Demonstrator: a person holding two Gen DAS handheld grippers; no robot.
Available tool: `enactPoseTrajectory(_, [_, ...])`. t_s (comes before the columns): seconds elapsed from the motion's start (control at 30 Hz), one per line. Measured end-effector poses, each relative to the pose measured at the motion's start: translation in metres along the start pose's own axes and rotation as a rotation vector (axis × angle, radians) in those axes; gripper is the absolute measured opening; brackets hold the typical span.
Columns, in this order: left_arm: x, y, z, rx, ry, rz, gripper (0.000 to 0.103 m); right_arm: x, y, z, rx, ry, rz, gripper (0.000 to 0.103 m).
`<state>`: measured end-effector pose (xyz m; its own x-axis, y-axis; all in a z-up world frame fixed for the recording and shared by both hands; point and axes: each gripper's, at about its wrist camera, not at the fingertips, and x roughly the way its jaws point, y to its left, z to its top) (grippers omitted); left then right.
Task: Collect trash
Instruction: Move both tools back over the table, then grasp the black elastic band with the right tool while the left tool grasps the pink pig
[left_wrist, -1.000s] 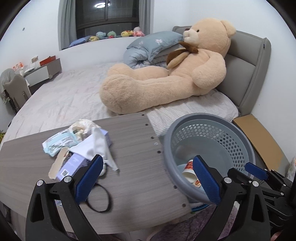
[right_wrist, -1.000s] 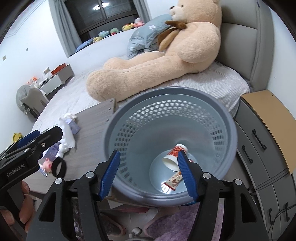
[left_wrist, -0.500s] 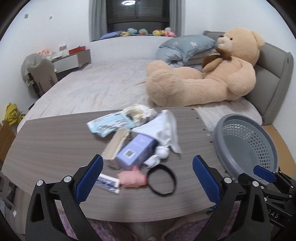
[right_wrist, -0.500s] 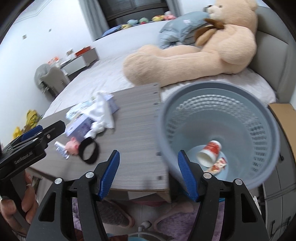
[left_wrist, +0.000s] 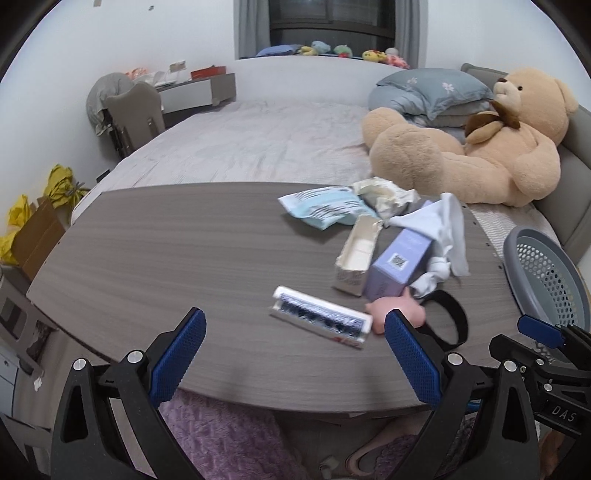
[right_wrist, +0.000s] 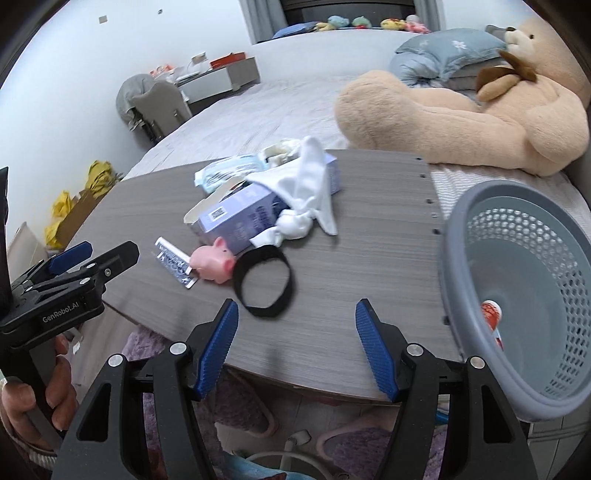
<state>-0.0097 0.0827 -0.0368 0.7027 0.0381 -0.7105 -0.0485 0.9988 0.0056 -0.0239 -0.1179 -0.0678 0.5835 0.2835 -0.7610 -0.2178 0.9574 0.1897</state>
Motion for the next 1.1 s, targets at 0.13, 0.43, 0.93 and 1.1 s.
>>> enactPoseTrajectory(0.13, [0.004, 0.011, -0.004, -0.016, 0.013, 0.01, 0.096, 0.018, 0.01, 0.001, -0.02, 0.037, 0.013, 0.063])
enactPoseTrajectory(0.43, [0.015, 0.021, -0.007, -0.038, 0.033, 0.004, 0.096, 0.046, 0.019, 0.005, -0.043, 0.08, -0.015, 0.063])
enactPoseTrajectory(0.93, [0.027, 0.026, -0.01, -0.057, 0.065, -0.02, 0.096, 0.064, 0.039, 0.01, -0.147, 0.066, -0.111, 0.053])
enactPoseTrajectory(1.1, [0.025, 0.02, -0.011, -0.046, 0.061, -0.031, 0.096, 0.063, 0.043, 0.01, -0.168, 0.057, -0.107, 0.022])
